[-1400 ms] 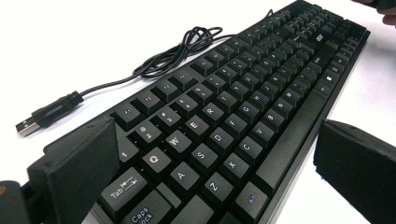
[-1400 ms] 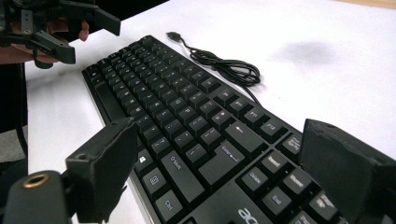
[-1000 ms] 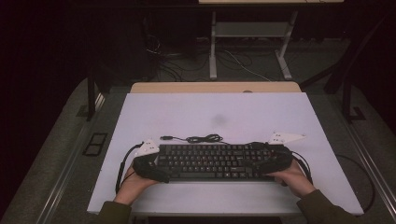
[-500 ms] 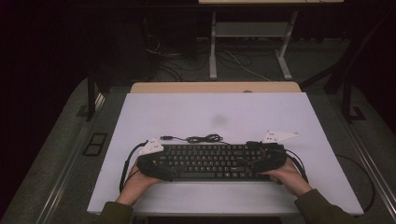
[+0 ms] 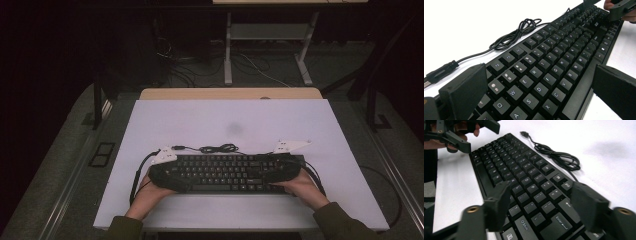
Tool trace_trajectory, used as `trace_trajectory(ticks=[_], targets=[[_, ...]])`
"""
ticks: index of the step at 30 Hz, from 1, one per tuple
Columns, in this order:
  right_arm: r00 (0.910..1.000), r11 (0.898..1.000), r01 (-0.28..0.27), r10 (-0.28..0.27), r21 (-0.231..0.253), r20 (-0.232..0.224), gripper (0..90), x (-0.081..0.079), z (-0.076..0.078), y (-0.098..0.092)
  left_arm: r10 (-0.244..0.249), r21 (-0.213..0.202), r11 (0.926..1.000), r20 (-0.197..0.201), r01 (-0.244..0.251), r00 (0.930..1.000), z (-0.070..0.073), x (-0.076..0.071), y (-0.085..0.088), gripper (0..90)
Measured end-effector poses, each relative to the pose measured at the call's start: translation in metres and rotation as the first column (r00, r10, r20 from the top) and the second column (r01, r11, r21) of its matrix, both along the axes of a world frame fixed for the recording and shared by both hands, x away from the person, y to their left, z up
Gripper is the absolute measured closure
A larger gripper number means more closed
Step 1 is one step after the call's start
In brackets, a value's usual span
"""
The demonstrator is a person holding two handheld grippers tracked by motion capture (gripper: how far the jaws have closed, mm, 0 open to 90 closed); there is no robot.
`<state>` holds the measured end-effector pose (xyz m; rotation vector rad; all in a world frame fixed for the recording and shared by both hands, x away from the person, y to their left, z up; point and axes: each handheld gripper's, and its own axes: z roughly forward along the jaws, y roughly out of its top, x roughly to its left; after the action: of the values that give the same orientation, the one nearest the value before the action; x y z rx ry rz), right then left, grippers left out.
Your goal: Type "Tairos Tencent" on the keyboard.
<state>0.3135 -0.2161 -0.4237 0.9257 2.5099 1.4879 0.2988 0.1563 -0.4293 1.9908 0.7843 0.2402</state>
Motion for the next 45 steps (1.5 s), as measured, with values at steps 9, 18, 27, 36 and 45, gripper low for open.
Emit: trace_trajectory(ticks=[9,18,27,36,45], targets=[[0.9996,0.999,-0.026,0.025,-0.045,-0.013,61.8,0.000,-0.003,0.004,-0.002,0.003,1.0000,0.000,0.002,1.0000,-0.001,0.000,0.000,0.0],[0.9974,0.994,-0.067,0.065,-0.086,-0.030,81.7,-0.001,-0.006,0.007,-0.001,0.006,1.0000,-0.001,0.001,1.0000,-0.001,0.000,-0.001,0.0],[0.9920,0.989,-0.116,0.111,-0.096,-0.061,89.5,-0.003,-0.007,0.008,0.000,0.008,1.0000,-0.001,0.000,1.0000,-0.001,0.000,-0.001,0.0],[0.9888,0.984,-0.136,0.127,-0.119,-0.078,89.5,-0.004,-0.010,0.011,-0.001,0.010,1.0000,-0.001,0.001,1.0000,-0.001,0.000,-0.001,0.0],[0.9866,0.974,-0.155,0.144,-0.166,-0.077,89.6,-0.005,-0.013,0.014,-0.002,0.008,1.0000,-0.004,0.002,1.0000,0.000,0.001,-0.005,0.0]])
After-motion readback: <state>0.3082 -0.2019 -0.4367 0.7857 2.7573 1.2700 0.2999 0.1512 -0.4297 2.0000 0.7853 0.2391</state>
